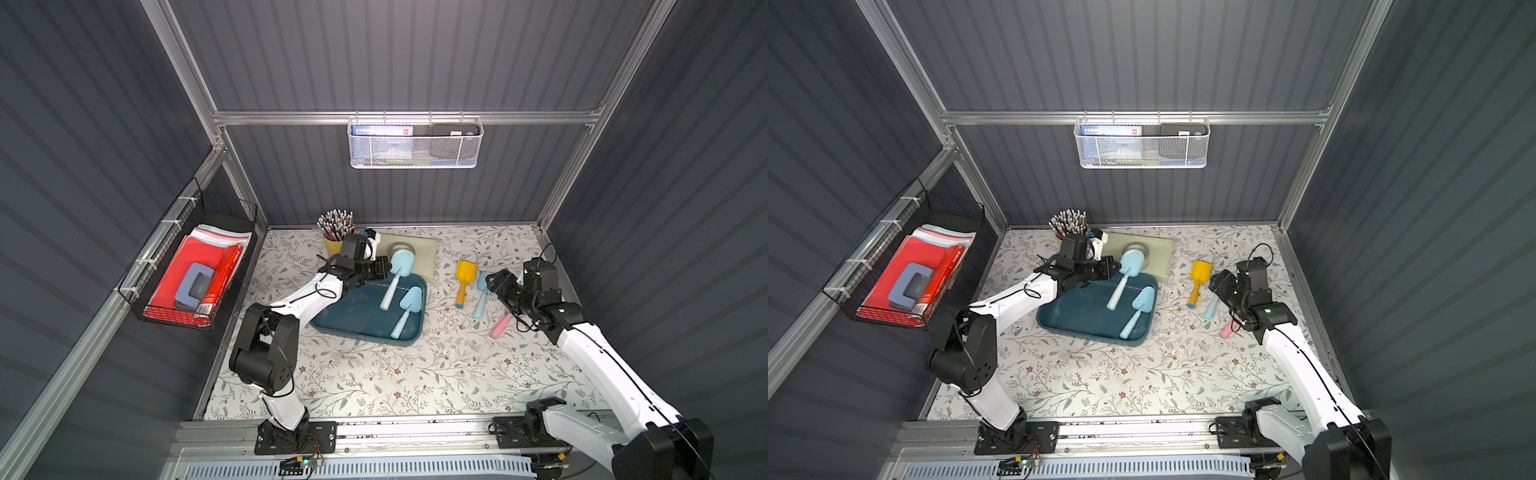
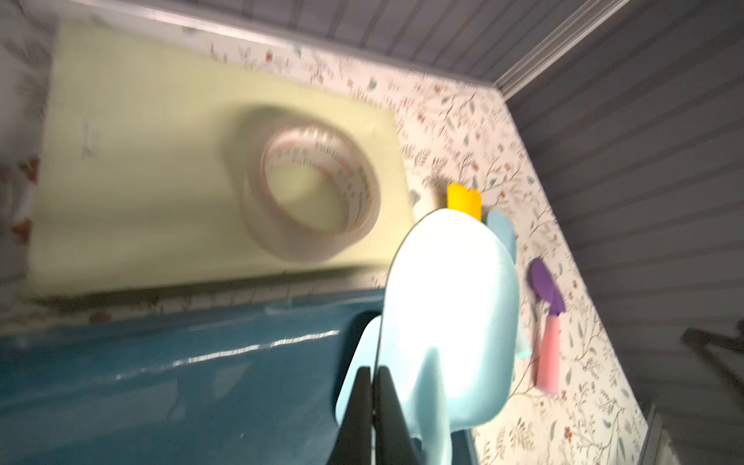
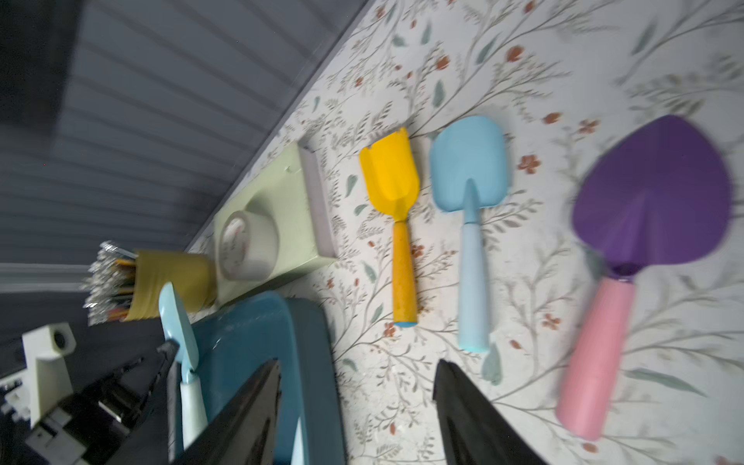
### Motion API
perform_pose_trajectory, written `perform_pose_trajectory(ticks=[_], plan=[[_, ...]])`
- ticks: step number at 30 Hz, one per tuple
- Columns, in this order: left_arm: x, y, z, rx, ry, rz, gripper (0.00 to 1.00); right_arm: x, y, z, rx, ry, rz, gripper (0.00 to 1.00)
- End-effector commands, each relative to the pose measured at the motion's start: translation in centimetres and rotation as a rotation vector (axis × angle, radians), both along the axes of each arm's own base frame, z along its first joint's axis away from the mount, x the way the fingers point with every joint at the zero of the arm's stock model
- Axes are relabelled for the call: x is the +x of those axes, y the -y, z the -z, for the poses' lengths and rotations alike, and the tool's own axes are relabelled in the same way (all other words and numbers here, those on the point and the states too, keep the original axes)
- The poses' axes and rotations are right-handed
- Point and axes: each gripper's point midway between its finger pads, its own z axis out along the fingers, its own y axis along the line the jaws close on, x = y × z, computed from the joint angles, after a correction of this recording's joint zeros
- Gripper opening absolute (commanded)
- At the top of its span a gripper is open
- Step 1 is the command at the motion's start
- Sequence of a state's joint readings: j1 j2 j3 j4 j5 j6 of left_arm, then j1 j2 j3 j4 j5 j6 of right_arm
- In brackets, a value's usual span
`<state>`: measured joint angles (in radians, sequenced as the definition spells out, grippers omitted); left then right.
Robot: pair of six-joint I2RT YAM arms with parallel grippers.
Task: Take the shovel out of the storage box
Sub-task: Pick up the shovel from the storage box.
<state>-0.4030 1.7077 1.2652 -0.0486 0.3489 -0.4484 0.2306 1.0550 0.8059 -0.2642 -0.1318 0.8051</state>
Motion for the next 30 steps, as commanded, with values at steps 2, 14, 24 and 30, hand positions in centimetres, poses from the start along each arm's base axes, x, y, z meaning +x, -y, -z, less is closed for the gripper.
perform_pose_trajectory(ticks=[2,14,24,30], plan=[[1.2,-0.8,-7.1,-0.102,0.084,-0.090,0.00,-0.4,-6.6,-5.1,0.290,0.271,-0.318,0.70],[3.5,1.8,-9.9,-0.198,0.139,-0.011,0.00,0.3,-18.5,-7.4,0.266,0.352,-0.659,0.70],[3.7,2.4,-10.9,-0.240,0.157,0.010,0.00,2.2,-22.8,-5.9,0.309,0.324,-0.745,0.70],[3.8,2.6,-10.9,-0.244,0.159,0.018,0.00,2.9,-25.3,-5.7,0.316,0.323,-0.779,0.70]])
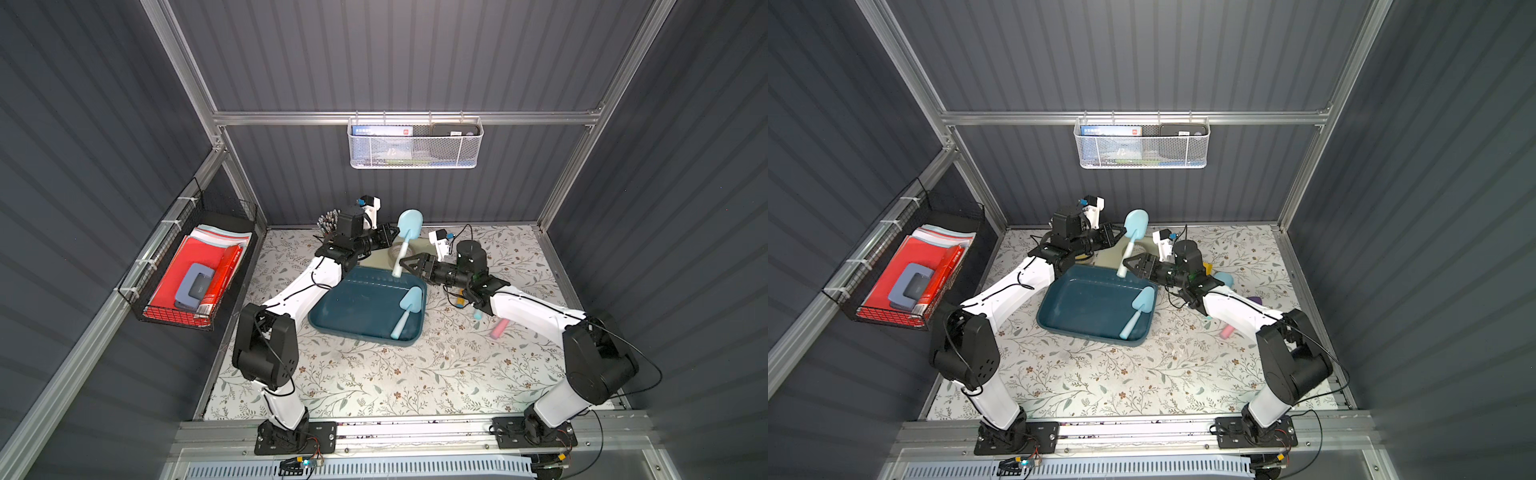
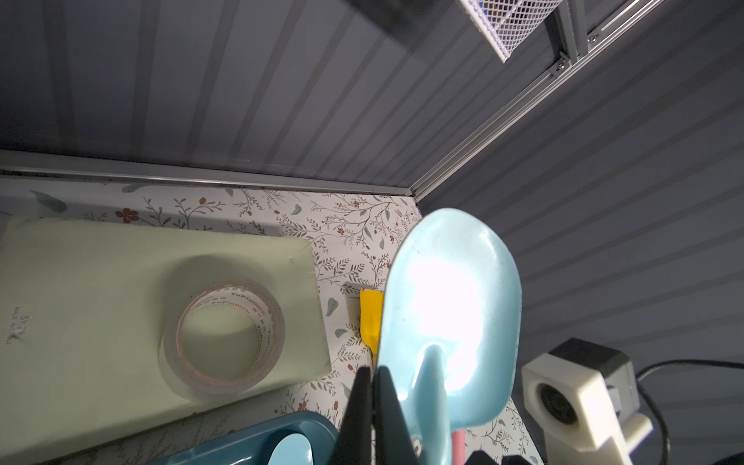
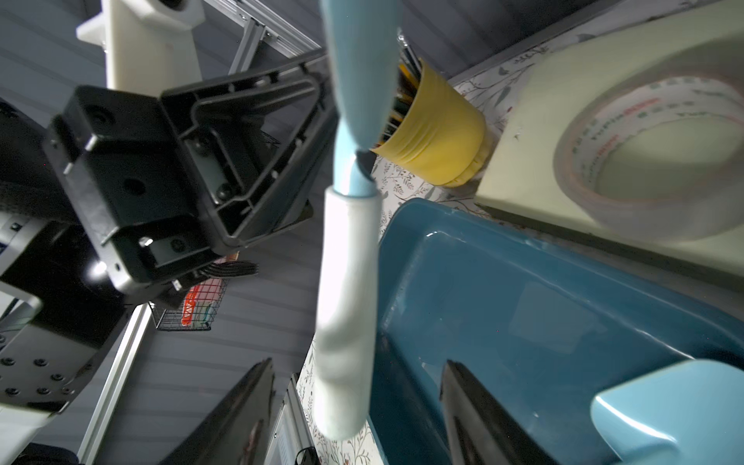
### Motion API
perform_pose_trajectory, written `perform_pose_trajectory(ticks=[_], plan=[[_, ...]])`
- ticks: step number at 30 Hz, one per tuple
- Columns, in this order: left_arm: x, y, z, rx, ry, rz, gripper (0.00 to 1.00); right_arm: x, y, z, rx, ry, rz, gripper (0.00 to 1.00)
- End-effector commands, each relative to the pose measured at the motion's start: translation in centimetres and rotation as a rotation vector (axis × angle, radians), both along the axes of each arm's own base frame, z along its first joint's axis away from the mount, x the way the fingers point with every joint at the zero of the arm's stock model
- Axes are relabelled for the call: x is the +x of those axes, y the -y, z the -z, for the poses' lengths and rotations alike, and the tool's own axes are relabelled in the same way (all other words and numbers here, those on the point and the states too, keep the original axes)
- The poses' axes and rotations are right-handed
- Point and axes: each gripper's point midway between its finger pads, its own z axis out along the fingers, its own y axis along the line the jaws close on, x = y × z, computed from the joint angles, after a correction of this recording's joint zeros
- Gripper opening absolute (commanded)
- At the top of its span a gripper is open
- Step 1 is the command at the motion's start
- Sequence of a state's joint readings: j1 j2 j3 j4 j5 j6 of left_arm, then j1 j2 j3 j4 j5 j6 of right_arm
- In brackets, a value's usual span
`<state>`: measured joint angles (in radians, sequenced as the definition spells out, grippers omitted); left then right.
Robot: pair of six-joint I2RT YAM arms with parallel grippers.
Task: Take the shovel out of the storage box
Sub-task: Pick up the shovel from the storage box, then place the shovel at the center of the board.
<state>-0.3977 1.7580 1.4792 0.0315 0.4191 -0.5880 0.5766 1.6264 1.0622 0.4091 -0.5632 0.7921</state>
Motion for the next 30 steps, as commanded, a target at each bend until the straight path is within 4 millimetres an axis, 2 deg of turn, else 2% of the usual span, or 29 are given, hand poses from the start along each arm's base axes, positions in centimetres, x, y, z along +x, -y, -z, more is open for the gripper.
perform_pose_trajectory(ticks=[1,3,10,19,21,22,23,24,25,27,28,30], plan=[[0.5,0.3,-1.6,-0.032,0.041,0.016,0.00,0.2,-1.5,-1.5,0.034,0.049,-0.037,0.69],[0.6,0.3,-1.5,-0.031,0.039,0.016,0.00,0.3,-2.0,-1.1,0.034,0.041,-0.043,0.68],[0.5,0.3,-1.1,-0.026,0.031,0.014,0.00,0.2,-2.8,-0.6,0.053,0.031,-0.056,0.41],[0.7,0.4,-0.8,-0.022,0.030,0.018,0.00,0.2,-2.1,-1.2,0.044,0.050,-0.018,0.12],[0.8,0.1,-1.1,-0.014,0.040,0.002,0.00,0.1,-1.7,-1.5,0.042,0.060,0.000,0.10],[1.0,-0.2,-1.2,-0.003,0.047,-0.018,0.07,0.0,-1.4,-1.6,0.042,0.066,0.011,0.09],[1.2,-0.5,-1.4,0.006,0.053,-0.038,0.19,0.1,-1.0,-1.6,0.038,0.066,0.029,0.08],[1.3,-0.8,-1.8,0.008,0.062,-0.055,0.37,0.2,-0.4,-1.5,0.036,0.062,0.047,0.08],[1.5,-1.2,-2.2,0.017,0.073,-0.082,0.59,0.2,0.3,-1.5,0.037,0.058,0.061,0.08],[1.7,-2.3,-3.4,0.037,0.107,-0.139,0.93,0.4,1.9,-1.4,0.036,0.046,0.098,0.07],[1.8,-3.0,-4.1,0.045,0.124,-0.180,0.99,0.7,3.0,-1.5,0.038,0.045,0.120,0.07],[1.7,-4.2,-5.5,0.061,0.158,-0.234,0.99,1.3,5.8,-1.2,0.027,0.029,0.181,0.07]])
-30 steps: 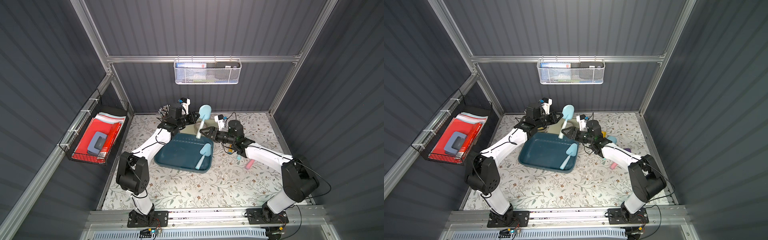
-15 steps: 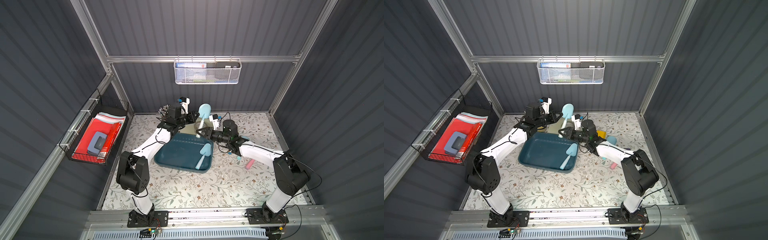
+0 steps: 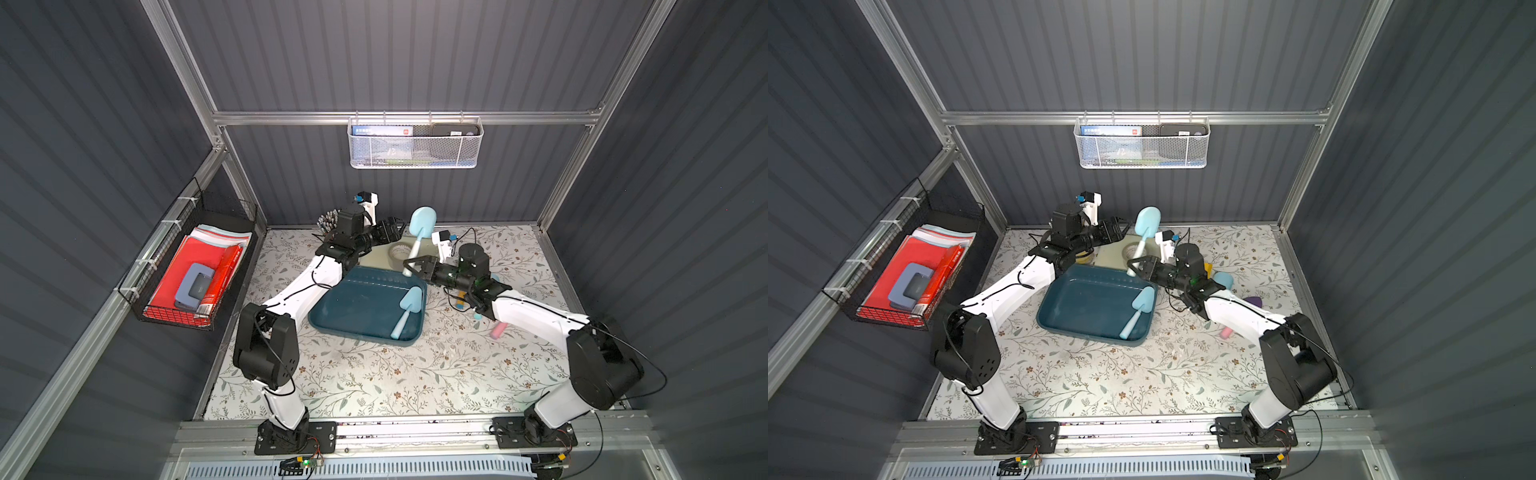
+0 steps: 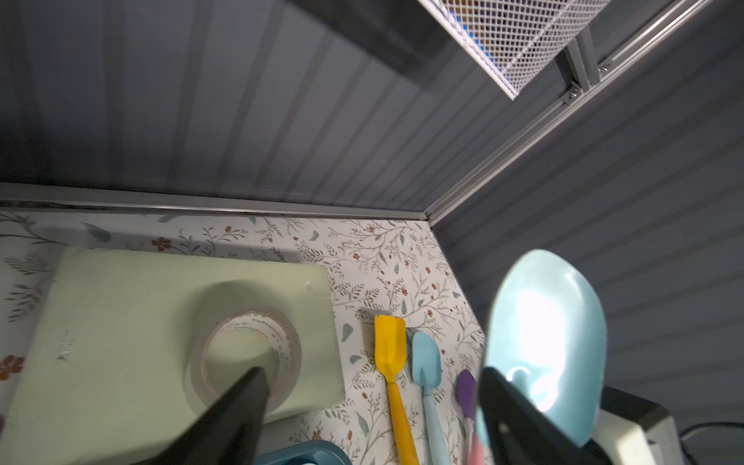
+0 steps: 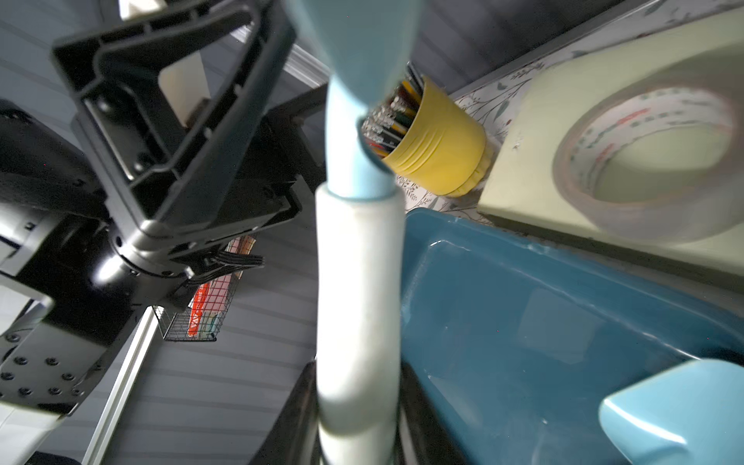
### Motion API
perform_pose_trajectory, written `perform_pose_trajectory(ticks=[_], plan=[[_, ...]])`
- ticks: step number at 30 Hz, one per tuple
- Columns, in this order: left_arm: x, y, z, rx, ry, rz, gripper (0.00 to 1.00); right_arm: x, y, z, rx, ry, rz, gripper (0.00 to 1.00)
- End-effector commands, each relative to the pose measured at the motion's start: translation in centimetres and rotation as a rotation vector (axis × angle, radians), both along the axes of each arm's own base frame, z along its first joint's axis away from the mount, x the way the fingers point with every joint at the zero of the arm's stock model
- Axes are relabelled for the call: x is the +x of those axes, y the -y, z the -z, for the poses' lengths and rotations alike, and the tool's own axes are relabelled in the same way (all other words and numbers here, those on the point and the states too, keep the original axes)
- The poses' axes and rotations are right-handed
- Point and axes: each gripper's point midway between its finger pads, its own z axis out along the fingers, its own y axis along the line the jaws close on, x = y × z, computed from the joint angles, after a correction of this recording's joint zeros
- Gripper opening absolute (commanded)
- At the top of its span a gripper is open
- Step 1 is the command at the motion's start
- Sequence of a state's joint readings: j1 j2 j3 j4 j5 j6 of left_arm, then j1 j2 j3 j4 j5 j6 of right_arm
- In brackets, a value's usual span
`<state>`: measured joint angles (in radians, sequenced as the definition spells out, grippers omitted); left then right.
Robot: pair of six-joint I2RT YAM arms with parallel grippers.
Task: Take the shovel out of the storage box
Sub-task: Place the shovel at the center of the board.
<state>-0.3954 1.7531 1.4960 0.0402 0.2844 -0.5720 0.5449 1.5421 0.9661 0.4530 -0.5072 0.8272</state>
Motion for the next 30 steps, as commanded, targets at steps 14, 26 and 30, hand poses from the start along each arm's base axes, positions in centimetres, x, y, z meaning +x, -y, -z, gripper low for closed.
perform_pose_trajectory(ticks=[14,26,30], plan=[[-0.6,-3.8,-3.4,0.053,0.088,-0.148,0.99,6.9,24.9,3.8,-0.116,-0.110,0.542,0.10],[-1.3,-4.5,-3.0,0.066,0.075,-0.164,0.99,11.9,28.7,11.2,-0.036,-0.322,0.503,0.11],[-1.6,-4.7,-2.7,0.066,0.066,-0.173,0.99,12.2,29.7,13.4,-0.059,-0.395,0.509,0.11]])
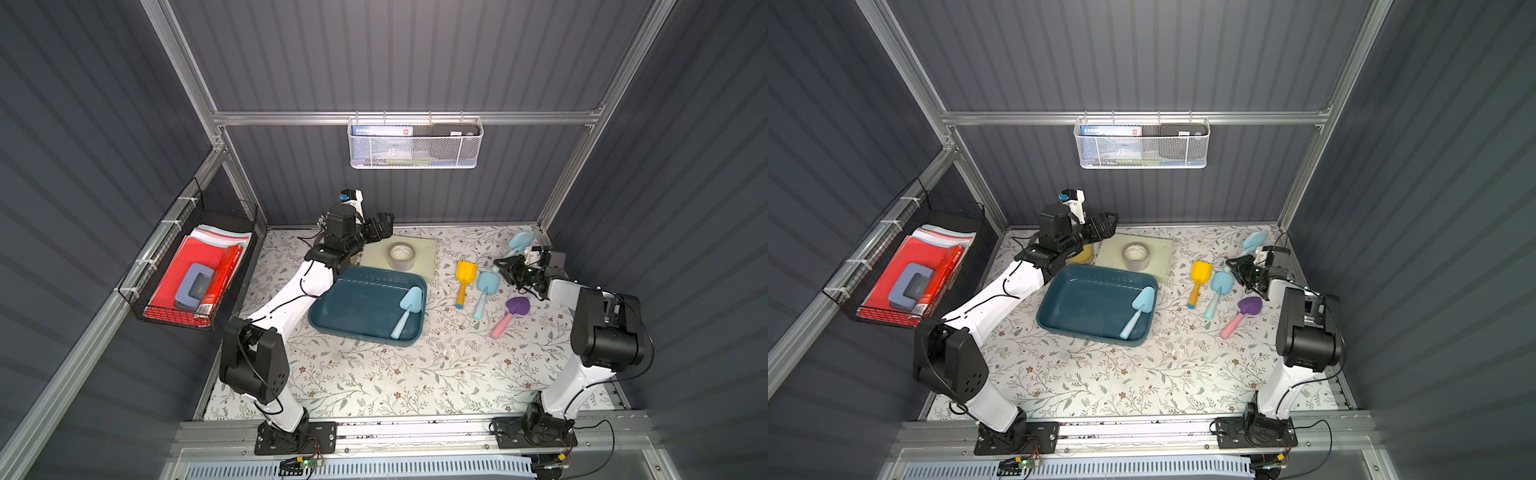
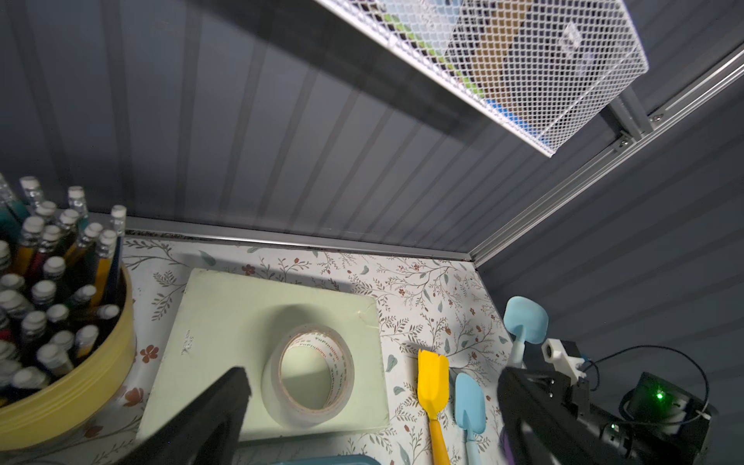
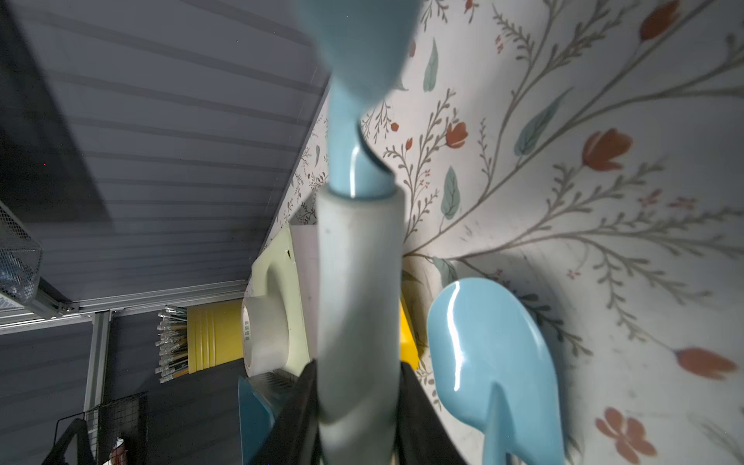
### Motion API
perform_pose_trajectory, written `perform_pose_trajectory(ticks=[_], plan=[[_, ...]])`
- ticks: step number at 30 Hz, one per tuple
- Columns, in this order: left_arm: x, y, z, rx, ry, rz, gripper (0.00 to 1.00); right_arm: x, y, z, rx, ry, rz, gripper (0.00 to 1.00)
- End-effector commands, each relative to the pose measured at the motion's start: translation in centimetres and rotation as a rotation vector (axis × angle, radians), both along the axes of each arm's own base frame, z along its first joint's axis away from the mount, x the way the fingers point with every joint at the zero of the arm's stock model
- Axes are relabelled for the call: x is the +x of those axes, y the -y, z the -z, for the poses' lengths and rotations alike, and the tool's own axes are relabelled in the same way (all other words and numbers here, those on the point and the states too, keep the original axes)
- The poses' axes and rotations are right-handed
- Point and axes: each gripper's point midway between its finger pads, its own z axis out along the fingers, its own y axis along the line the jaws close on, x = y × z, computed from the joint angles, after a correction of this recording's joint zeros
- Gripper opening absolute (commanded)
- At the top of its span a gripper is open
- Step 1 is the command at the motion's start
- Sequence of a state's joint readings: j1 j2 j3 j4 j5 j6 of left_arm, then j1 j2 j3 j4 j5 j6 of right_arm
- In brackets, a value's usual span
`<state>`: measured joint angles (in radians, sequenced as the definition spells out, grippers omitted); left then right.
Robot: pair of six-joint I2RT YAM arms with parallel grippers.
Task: Take the shovel out of the storage box
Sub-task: Place the shovel at the center of the board.
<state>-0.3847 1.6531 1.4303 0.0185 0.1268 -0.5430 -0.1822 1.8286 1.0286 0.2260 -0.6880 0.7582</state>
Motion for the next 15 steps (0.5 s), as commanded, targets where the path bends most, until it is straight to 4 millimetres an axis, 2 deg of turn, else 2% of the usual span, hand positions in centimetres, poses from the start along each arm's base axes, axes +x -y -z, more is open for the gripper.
perform_pose_trajectory(ticks=[1,6,8,15], plan=[[-1.1,-1.0,-1.3,0.008,0.020,-0.020,0.99,0.3,1.0,-0.3,-0.013,0.006,-0.014,0.11],[-0.9,-1.0,-0.7,0.015,0.011,-0.027,0.99,-0.5,2.6,2.7,0.046,-0.073,-0.010,0.12],[-0.7,-0.8,-0.4,0.017,0.004,-0.019,0.99,-1.0,2.6,3.6,0.084,-0.095,-0.017,0.12],[-0.4,-0.5,0.4,0.015,-0.012,-0.008,0.99,-2.4,2.6,4.9,0.065,-0.139,-0.023,0.14]])
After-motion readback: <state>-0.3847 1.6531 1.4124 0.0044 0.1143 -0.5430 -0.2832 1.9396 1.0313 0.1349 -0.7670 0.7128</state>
